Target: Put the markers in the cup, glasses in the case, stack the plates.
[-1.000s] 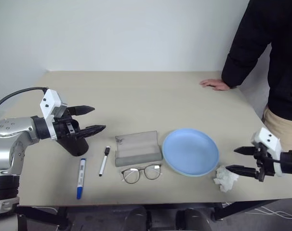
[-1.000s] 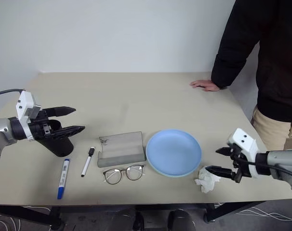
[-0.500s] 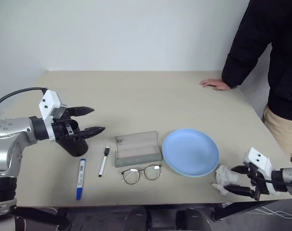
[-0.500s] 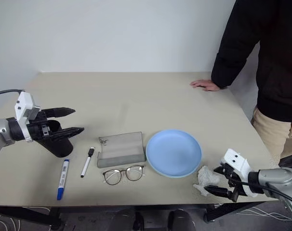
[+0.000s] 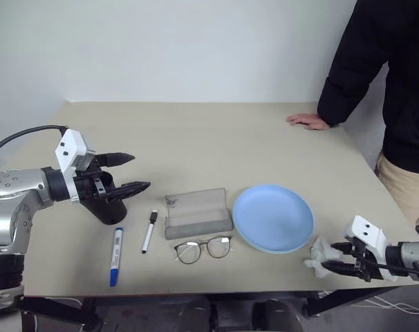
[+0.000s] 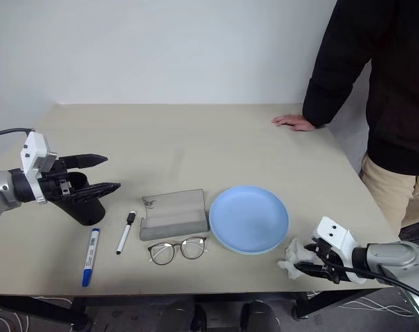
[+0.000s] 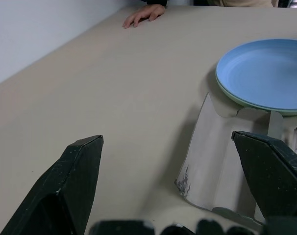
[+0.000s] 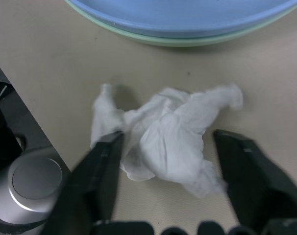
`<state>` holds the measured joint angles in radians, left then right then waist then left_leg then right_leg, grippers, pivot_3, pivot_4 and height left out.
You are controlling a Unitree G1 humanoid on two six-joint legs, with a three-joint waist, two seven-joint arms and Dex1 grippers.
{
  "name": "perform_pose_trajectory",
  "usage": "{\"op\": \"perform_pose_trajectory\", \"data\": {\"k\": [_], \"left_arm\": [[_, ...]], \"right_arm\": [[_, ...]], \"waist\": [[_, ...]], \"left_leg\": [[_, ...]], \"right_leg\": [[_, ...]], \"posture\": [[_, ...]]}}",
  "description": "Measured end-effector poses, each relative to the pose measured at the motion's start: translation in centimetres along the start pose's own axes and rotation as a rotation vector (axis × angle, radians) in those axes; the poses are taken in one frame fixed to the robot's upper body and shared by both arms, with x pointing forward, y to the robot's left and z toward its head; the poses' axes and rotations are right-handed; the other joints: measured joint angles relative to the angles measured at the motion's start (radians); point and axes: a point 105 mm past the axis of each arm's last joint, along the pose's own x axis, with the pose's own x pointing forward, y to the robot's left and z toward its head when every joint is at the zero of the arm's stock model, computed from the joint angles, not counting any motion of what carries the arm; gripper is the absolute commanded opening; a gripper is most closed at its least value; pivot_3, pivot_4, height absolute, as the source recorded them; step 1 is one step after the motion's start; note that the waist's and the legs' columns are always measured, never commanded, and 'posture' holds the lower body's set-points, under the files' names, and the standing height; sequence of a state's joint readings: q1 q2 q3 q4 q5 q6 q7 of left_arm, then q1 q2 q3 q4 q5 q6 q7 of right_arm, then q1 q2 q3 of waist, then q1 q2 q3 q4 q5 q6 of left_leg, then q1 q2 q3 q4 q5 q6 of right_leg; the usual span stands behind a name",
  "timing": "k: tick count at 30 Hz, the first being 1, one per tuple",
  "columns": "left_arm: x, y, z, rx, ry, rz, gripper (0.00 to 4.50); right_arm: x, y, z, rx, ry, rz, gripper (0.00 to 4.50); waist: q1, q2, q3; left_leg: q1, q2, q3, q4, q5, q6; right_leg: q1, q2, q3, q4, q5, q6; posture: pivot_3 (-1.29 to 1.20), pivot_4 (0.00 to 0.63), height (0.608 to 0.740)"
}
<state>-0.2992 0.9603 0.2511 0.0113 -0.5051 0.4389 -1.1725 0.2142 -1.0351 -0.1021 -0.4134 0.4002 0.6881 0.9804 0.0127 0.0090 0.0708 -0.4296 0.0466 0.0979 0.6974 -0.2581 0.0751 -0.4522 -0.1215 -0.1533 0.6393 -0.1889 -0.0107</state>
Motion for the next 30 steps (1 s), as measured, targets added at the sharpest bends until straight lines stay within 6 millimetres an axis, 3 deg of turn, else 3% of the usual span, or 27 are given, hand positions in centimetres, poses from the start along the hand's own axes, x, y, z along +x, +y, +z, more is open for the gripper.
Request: {"op": "perform_pose_trajectory", "data": {"k": [5, 15, 18, 22, 26, 30], "left_arm": [[0.0, 0.0, 0.0, 0.001, 0.0, 0.0, 4.5], [0.1, 0.1, 0.1, 0.012, -0.008, 0.009, 4.5], [0.1, 0.2, 0.1, 0.011, -0.014, 0.013, 4.5], [0.2, 0.4, 0.3, 0.018, -0.025, 0.02, 4.5], [0.3, 0.5, 0.3, 0.024, -0.022, 0.024, 4.5], [0.3, 0.4, 0.3, 0.028, -0.019, 0.023, 4.5]], "right_arm": [[-0.1, -0.5, 0.5, -0.019, -0.011, -0.007, 0.31], [-2.6, -5.2, 3.2, -0.068, -0.065, -0.101, 0.31], [-4.1, -7.4, 6.0, -0.117, -0.135, -0.174, 0.31], [-5.6, -8.5, 10.7, -0.209, -0.247, -0.229, 0.31], [-3.5, -6.9, 13.4, -0.258, -0.324, -0.152, 0.31], [0.6, -4.5, 13.2, -0.254, -0.314, -0.033, 0.31]], "waist": [[0.0, 0.0, 0.0], [0.0, 0.0, 0.0], [-0.002, 0.0, 0.0], [-0.002, 0.0, 0.0], [-0.002, -0.002, -0.001], [0.0, -0.003, -0.001]], "left_leg": [[0.0, 0.0, 0.0, 0.0, 0.0, 0.0], [0.0, -0.001, 0.001, 0.0, 0.0, 0.0], [0.0, 0.0, 0.002, 0.0, 0.0, 0.0], [0.0, 0.001, 0.003, 0.0, 0.0, 0.0], [-0.001, 0.001, 0.003, 0.0, 0.0, -0.001], [-0.001, -0.001, 0.003, 0.001, 0.0, -0.001]], "right_leg": [[0.0, 0.0, 0.0, 0.0, 0.0, 0.0], [0.0, 0.0, 0.0, 0.001, 0.0, 0.0], [-0.001, 0.001, 0.0, 0.001, 0.0, 0.0], [-0.003, 0.001, 0.0, 0.002, 0.0, 0.0], [-0.003, 0.002, 0.001, 0.003, 0.0, 0.0], [-0.003, 0.001, 0.001, 0.003, 0.0, 0.0]], "posture": [[0.0, 0.0, 0.697], [0.0, 0.0, 0.697], [0.0, 0.0, 0.697], [0.0, 0.0, 0.697], [0.0, 0.0, 0.697], [0.0, 0.0, 0.697]]}}
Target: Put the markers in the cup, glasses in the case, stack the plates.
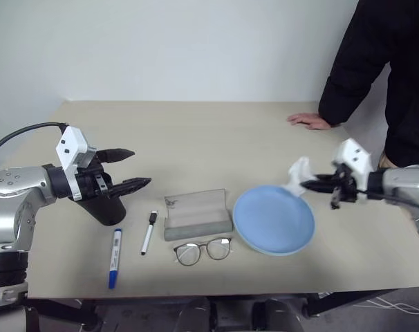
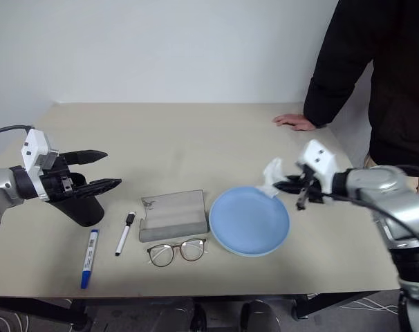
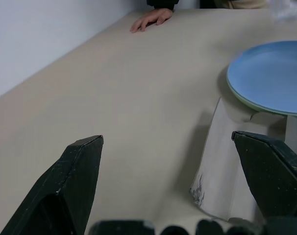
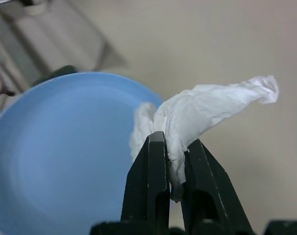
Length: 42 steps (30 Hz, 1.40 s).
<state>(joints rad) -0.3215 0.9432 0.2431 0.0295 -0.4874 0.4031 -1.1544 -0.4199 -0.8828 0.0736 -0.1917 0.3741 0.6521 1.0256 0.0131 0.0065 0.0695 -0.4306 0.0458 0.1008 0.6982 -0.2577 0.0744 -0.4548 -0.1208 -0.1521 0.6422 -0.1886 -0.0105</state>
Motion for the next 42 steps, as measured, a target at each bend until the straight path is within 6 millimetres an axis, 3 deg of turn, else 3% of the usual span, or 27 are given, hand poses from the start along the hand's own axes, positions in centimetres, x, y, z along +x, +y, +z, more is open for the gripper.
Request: {"op": "perform_pose_trajectory", "data": {"k": [2, 5, 15, 16, 19, 22, 25, 29, 35, 42], "left_arm": [[0.0, -0.4, -0.2, 0.002, 0.007, -0.013, 4.5], [0.0, -0.7, -0.5, -0.002, 0.016, -0.023, 4.5], [0.4, -1.4, -0.2, 0.012, 0.011, -0.044, 4.5], [0.5, -1.4, -0.3, 0.015, 0.011, -0.047, 4.5], [1.7, -1.5, 0.1, 0.04, -0.012, -0.071, 4.5], [3.1, -1.9, 1.2, 0.068, -0.04, -0.118, 4.5], [4.2, -2.6, 1.1, 0.079, -0.048, -0.151, 4.5], [5.2, -4.5, -0.7, 0.067, 0.008, -0.246, 4.5], [6.0, -7.1, -0.4, 0.102, 0.017, -0.392, 4.5], [6.0, -9.2, -0.6, 0.148, 0.069, -0.517, 4.5]], "right_arm": [[1.5, 1.3, -0.8, 0.013, 0.016, 0.052, 0.31], [2.1, 1.6, -1.4, 0.009, 0.042, 0.056, 0.9], [2.3, 1.6, -2.0, 0.022, 0.055, 0.06, 4.29], [2.2, 1.7, -2.0, 0.031, 0.053, 0.07, 4.46], [1.3, 0.6, 0.5, 0.018, -0.027, 0.074, 4.46], [-0.8, -0.2, 3.5, -0.048, -0.111, 0.075, 4.46], [-1.9, 0.2, 3.7, -0.062, -0.108, 0.104, 4.46], [-2.2, 1.4, 3.5, -0.052, -0.102, 0.186, 4.46], [-3.0, 1.7, 4.7, -0.087, -0.124, 0.212, 4.46], [-2.5, 1.5, 4.3, -0.08, -0.102, 0.212, 4.46]], "waist": [[-0.001, 0.0, 0.0], [-0.001, 0.0, 0.0], [-0.001, -0.001, 0.0], [-0.001, -0.001, 0.0], [-0.001, 0.0, 0.001], [0.001, -0.001, 0.0], [0.0, -0.002, -0.001], [-0.004, -0.002, -0.001], [-0.001, -0.002, -0.001], [-0.001, -0.002, 0.0]], "left_leg": [[0.0, -0.001, 0.001, 0.0, 0.001, -0.001], [-0.001, -0.001, 0.002, 0.001, 0.001, -0.002], [0.0, 0.0, 0.001, 0.001, 0.0, 0.001], [0.0, 0.0, 0.001, 0.001, 0.0, 0.001], [0.0, 0.0, 0.002, 0.002, 0.0, 0.001], [0.001, 0.0, 0.0, 0.003, 0.0, 0.002], [0.002, 0.0, 0.001, 0.003, 0.0, 0.002], [0.001, 0.0, 0.002, 0.003, -0.001, 0.001], [0.001, 0.0, 0.001, 0.003, -0.001, 0.001], [0.001, 0.0, 0.001, 0.004, -0.001, 0.002]], "right_leg": [[0.0, 0.0, 0.001, 0.0, 0.0, 0.0], [0.0, -0.001, 0.002, 0.0, 0.0, 0.001], [0.0, 0.001, 0.001, 0.0, 0.0, 0.001], [0.0, 0.001, 0.001, 0.0, 0.0, 0.001], [0.0, 0.001, 0.001, 0.001, 0.001, 0.001], [0.002, 0.001, 0.001, 0.0, 0.001, 0.001], [0.004, 0.001, 0.001, 0.0, 0.001, 0.001], [0.003, 0.001, 0.002, 0.001, 0.001, 0.001], [0.003, 0.001, 0.001, 0.002, 0.001, 0.001], [0.001, 0.0, 0.001, 0.001, 0.001, 0.001]], "posture": [[0.0, 0.0, 0.697], [0.0, 0.0, 0.697], [0.0, 0.0, 0.697], [0.0, 0.0, 0.697], [0.0, 0.0, 0.697], [0.0, 0.0, 0.697], [0.0, 0.0, 0.697], [0.0, 0.0, 0.697], [0.0, 0.0, 0.697], [0.0, 0.0, 0.697]]}}
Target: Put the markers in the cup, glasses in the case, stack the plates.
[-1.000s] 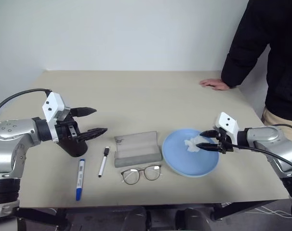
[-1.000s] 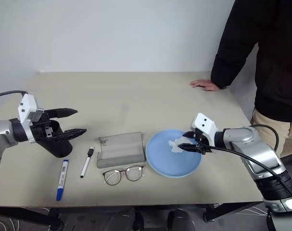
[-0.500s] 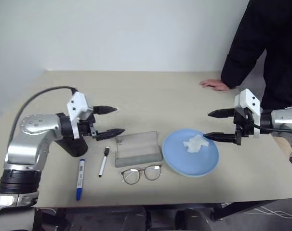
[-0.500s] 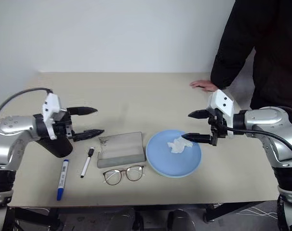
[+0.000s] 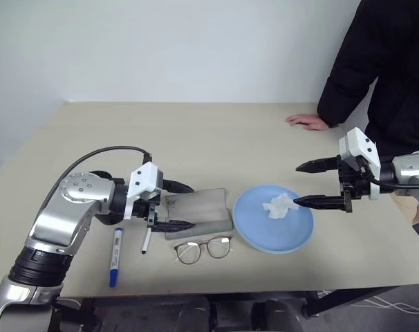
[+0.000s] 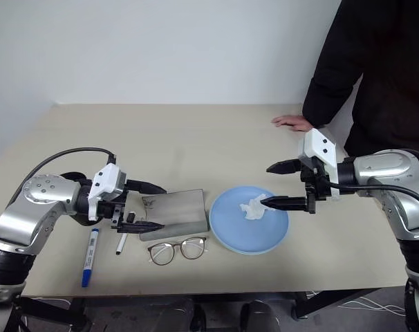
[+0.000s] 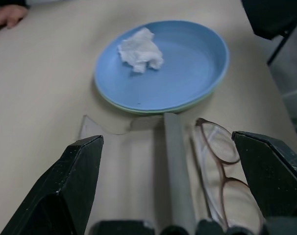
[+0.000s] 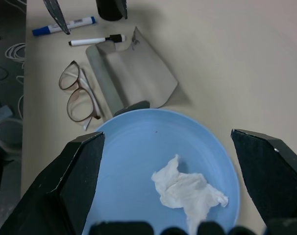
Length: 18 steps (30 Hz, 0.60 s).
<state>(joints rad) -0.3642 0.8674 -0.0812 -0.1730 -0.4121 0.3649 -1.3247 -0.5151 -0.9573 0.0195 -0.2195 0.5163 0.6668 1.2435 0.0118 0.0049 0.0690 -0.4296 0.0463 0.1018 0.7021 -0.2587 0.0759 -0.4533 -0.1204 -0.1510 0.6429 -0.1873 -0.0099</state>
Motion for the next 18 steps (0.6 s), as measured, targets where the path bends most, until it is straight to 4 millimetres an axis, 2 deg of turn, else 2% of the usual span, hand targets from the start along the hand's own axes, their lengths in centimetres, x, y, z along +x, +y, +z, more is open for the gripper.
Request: {"op": "perform_pose_trajectory", "data": {"k": [5, 10, 18], "left_arm": [[2.0, -1.7, -0.2, 0.017, 0.021, -0.057, 4.5], [3.6, -2.6, -1.9, -0.018, 0.065, -0.044, 4.5], [4.0, -2.6, -2.9, -0.002, 0.134, -0.036, 4.5]], "right_arm": [[0.6, -0.2, 0.4, -0.019, -0.015, -0.01, 4.46], [1.1, -0.1, 0.2, -0.011, -0.013, -0.006, 4.46], [1.3, -0.2, 0.2, -0.003, -0.015, -0.001, 4.46]], "waist": [[0.0, 0.0, 0.0], [0.0, 0.0, 0.0], [0.001, 0.0, 0.0]], "left_leg": [[0.0, 0.0, 0.0, 0.0, 0.0, 0.0], [0.0, 0.0, 0.0, 0.0, 0.0, 0.0], [0.0, 0.0, 0.0, 0.0, 0.0, 0.0]], "right_leg": [[0.0, 0.0, 0.0, 0.0, 0.0, 0.0], [0.0, 0.001, 0.0, 0.001, 0.0, 0.0], [0.0, 0.0, 0.0, 0.001, 0.0, 0.0]], "posture": [[0.0, 0.0, 0.697], [0.0, 0.0, 0.697], [0.0, 0.0, 0.697]]}}
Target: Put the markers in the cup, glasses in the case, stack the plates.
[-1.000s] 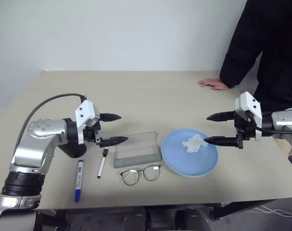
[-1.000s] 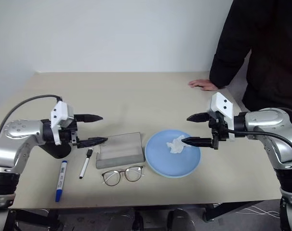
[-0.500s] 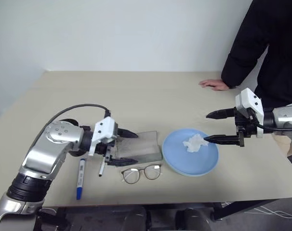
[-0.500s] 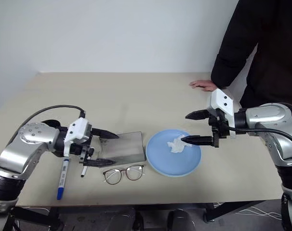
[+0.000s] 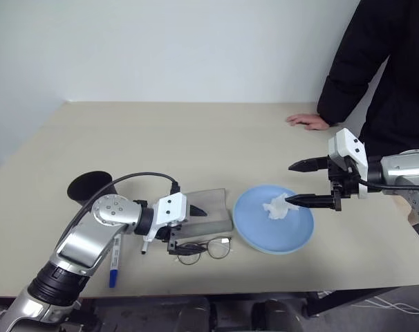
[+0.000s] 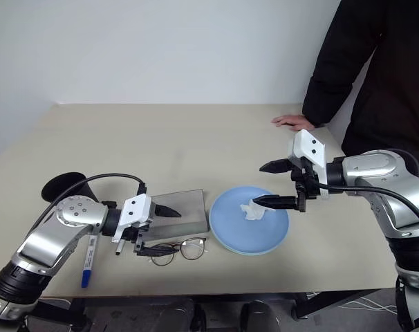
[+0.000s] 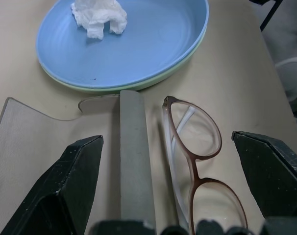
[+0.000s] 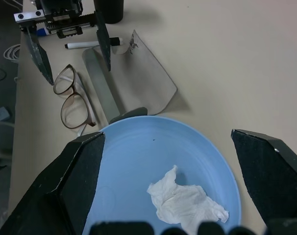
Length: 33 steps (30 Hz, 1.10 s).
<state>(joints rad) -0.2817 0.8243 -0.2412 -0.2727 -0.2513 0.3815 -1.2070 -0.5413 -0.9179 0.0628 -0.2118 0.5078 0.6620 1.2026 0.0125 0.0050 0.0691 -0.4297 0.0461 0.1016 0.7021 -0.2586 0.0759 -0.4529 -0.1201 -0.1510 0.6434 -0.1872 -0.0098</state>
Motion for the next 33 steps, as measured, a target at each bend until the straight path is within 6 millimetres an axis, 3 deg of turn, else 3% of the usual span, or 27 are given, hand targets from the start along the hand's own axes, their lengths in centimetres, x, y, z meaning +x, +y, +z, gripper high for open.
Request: {"op": "perform_pose_trajectory", "data": {"k": [17, 20, 22, 33], "left_arm": [[0.5, -0.9, -0.8, 0.028, 0.063, -0.134, 4.5], [0.6, -0.9, -1.1, 0.021, 0.073, -0.145, 3.89], [0.8, -0.7, -1.1, 0.025, 0.075, -0.146, 3.24], [1.1, -0.6, -1.2, 0.052, 0.092, -0.145, 3.24]], "right_arm": [[0.9, 0.1, -0.1, 0.009, -0.009, 0.005, 4.46], [0.9, 0.0, -0.1, 0.01, -0.01, 0.0, 4.5], [0.9, 0.0, -0.2, 0.011, -0.011, -0.003, 4.5], [1.1, 0.0, -0.3, 0.016, -0.019, -0.006, 4.5]], "waist": [[0.0, 0.0, 0.0], [0.0, 0.0, 0.0], [0.0, 0.0, 0.0], [0.0, 0.0, 0.0]], "left_leg": [[0.0, 0.0, 0.0, 0.0, 0.0, 0.0], [0.0, 0.0, 0.0, 0.0, 0.0, 0.0], [0.0, 0.0, 0.0, 0.0, 0.0, 0.0], [0.0, 0.0, 0.0, 0.0, 0.0, 0.0]], "right_leg": [[0.0, 0.0, 0.0, 0.0, 0.0, 0.0], [0.0, 0.0, 0.0, 0.0, 0.0, 0.0], [0.0, 0.0, 0.0, 0.0, 0.0, 0.0], [0.0, 0.0, 0.0, 0.0, 0.0, 0.0]], "posture": [[0.0, 0.0, 0.697], [0.0, 0.0, 0.697], [0.0, 0.0, 0.697], [0.0, 0.0, 0.697]]}}
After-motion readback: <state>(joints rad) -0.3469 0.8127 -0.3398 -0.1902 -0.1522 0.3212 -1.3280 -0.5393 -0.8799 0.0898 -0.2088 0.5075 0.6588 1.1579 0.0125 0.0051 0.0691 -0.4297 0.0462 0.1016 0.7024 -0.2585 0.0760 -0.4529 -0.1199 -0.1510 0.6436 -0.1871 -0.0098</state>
